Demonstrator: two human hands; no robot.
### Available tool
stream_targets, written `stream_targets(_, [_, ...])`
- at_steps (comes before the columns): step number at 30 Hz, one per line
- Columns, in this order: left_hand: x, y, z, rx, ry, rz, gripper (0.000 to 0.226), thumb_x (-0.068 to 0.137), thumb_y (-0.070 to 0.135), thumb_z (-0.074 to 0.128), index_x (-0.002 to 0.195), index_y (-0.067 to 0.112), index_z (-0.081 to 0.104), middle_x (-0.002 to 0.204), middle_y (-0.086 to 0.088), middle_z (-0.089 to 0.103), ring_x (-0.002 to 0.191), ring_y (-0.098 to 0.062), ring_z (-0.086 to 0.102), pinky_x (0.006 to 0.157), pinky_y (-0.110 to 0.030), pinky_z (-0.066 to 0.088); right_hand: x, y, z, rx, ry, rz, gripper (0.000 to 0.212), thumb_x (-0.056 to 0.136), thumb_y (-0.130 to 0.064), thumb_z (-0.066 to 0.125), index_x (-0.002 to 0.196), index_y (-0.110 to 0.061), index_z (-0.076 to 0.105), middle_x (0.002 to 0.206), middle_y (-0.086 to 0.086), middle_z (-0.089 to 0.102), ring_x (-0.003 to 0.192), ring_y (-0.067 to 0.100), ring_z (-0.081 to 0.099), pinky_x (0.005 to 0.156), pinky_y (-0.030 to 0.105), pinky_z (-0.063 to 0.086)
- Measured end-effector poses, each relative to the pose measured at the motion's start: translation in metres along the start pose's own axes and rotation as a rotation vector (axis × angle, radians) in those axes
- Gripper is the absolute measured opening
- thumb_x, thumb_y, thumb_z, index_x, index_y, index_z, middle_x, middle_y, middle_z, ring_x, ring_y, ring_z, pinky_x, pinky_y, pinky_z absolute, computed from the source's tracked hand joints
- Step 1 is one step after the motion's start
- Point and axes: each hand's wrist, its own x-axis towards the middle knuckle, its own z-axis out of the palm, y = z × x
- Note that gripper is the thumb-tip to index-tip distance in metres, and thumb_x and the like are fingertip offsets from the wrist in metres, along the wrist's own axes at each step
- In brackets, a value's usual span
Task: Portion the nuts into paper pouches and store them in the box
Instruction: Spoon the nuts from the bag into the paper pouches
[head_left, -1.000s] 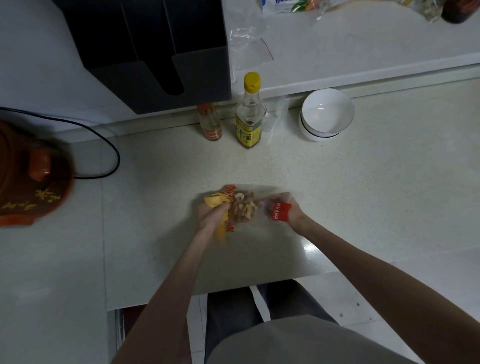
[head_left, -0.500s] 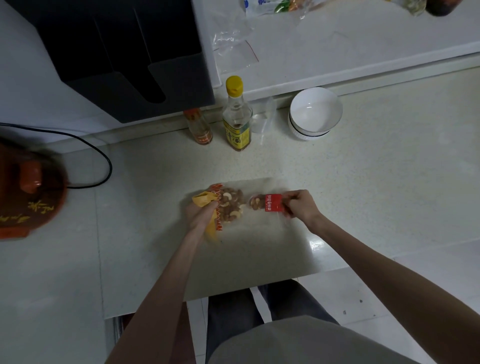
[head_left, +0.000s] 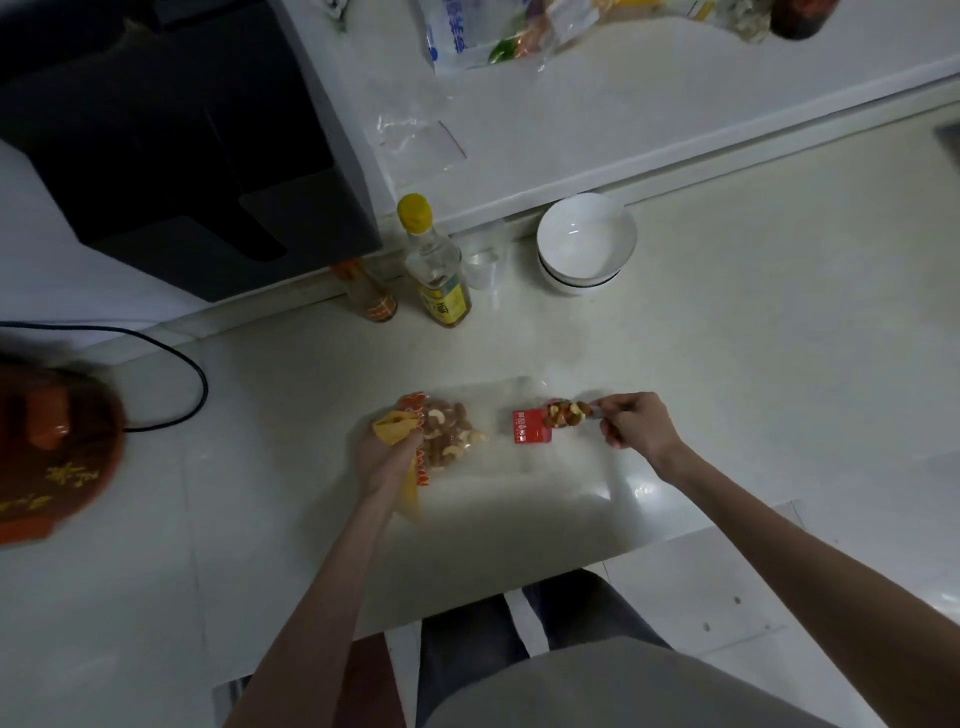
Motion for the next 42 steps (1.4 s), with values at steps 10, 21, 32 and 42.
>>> stream_targets(10, [-0.031, 0.037, -0.016, 0.093, -0.023, 0.184, 0.050, 0.051, 0.038, 0.082, 0.092, 0.035, 0.054, 0.086, 0.016, 0.062, 0.072, 0.004, 0.061, 0.058, -0.002, 0.043, -0.028, -0.037, -0.045, -0.048, 0.015, -0.076, 0.024, 0.087, 0.003, 0.050, 0.087, -0.001, 0.073, 0.054, 0.008, 0.056, 0.041, 0.014, 0.046, 0.043, 0.022, 0.041])
stream_targets(21, [-0.077, 0.101, -0.021, 0.143, -0.061, 0.544, 0.062, 0.058, 0.025, 0.077, 0.107, 0.043, 0.043, 0.101, 0.009, 0.055, 0.095, -0.016, 0.056, 0.083, -0.036, 0.053, -0.110, -0.180, -0.058, -0.103, -0.251, -0.357, 0.018, 0.085, -0.004, 0.060, 0.077, -0.005, 0.076, 0.046, 0.002, 0.047, 0.040, 0.015, 0.034, 0.039, 0.019, 0.030])
stream_targets(32, [-0.099, 0.162, -0.042, 0.155, 0.123, 0.809, 0.070, 0.054, 0.031, 0.076, 0.113, 0.039, 0.038, 0.092, 0.032, 0.038, 0.083, 0.011, 0.026, 0.083, -0.028, 0.036, -0.154, -0.251, -0.053, -0.294, -0.251, -0.510, 0.020, 0.083, 0.000, 0.058, 0.073, -0.004, 0.074, 0.045, 0.006, 0.049, 0.035, 0.015, 0.035, 0.037, 0.018, 0.028])
stream_targets(42, [-0.100, 0.189, -0.041, 0.149, 0.145, 0.860, 0.061, 0.054, 0.051, 0.062, 0.105, 0.051, 0.028, 0.093, 0.040, 0.041, 0.101, 0.032, 0.029, 0.084, -0.008, 0.022, -0.172, -0.287, -0.057, -0.556, -0.103, -0.638, 0.029, 0.075, 0.001, 0.050, 0.063, -0.010, 0.073, 0.037, -0.001, 0.053, 0.035, 0.018, 0.042, 0.038, 0.019, 0.037])
